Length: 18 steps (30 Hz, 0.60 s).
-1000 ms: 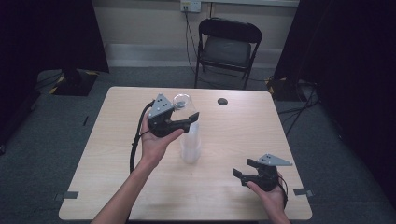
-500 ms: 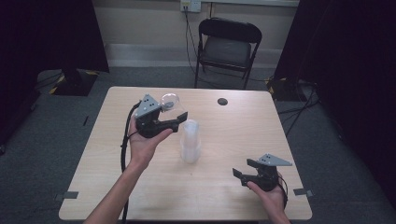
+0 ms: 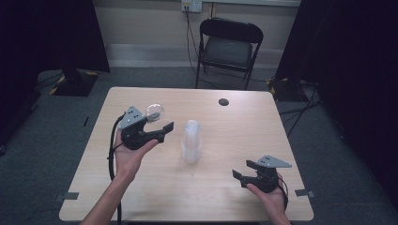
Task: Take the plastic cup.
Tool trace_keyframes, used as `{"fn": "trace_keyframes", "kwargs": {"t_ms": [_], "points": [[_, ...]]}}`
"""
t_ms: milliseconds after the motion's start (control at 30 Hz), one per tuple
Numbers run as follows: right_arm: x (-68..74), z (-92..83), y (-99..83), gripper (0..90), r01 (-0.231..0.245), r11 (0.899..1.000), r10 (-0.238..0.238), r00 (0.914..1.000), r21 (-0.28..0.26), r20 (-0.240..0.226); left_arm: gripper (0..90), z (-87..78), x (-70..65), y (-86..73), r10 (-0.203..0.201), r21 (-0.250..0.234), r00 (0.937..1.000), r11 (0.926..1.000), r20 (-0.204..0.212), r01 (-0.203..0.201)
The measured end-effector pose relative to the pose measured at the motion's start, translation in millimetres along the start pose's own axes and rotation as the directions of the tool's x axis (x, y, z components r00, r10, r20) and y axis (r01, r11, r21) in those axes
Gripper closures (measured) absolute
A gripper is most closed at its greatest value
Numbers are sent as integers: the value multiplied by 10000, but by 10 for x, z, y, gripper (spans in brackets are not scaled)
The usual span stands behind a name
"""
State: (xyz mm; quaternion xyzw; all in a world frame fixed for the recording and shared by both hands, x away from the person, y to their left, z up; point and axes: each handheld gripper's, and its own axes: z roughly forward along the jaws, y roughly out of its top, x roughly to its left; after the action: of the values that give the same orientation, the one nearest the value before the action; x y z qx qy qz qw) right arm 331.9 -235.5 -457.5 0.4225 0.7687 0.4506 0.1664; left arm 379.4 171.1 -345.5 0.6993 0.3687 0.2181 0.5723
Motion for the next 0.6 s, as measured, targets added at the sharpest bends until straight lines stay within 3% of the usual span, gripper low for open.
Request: {"fn": "trace_keyframes", "kwargs": {"t_ms": [67, 233, 333, 433, 467, 600], "points": [[17, -1, 7, 260, -27, 10000, 26, 10000, -51, -50, 336, -41, 29, -36, -234, -30, 9996, 9997, 124, 234], [58, -16, 12, 276, 72, 9999, -75, 9997, -94, -228, 338, -118, 15, -101, -367, 163, 9990, 9992, 263, 363], [91, -17, 12, 296, 233, 9997, -236, 9991, -107, -355, 343, -155, -15, -164, -763, 35, 9923, 9971, 978, 764], [134, -23, 23, 339, 431, 9988, -443, 9973, -212, -580, 342, -168, -53, -202, -726, 113, 9910, 9974, 1127, 718], [155, -18, 30, 318, 459, 9986, -475, 9969, -257, -634, 343, -172, -92, -256, -966, 271, 9864, 9952, 1328, 938], [214, -14, 58, 321, 612, 9974, -642, 9942, -367, -862, 342, -175, -130, -324, -1075, 476, 9803, 9938, 1657, 1009]]}}
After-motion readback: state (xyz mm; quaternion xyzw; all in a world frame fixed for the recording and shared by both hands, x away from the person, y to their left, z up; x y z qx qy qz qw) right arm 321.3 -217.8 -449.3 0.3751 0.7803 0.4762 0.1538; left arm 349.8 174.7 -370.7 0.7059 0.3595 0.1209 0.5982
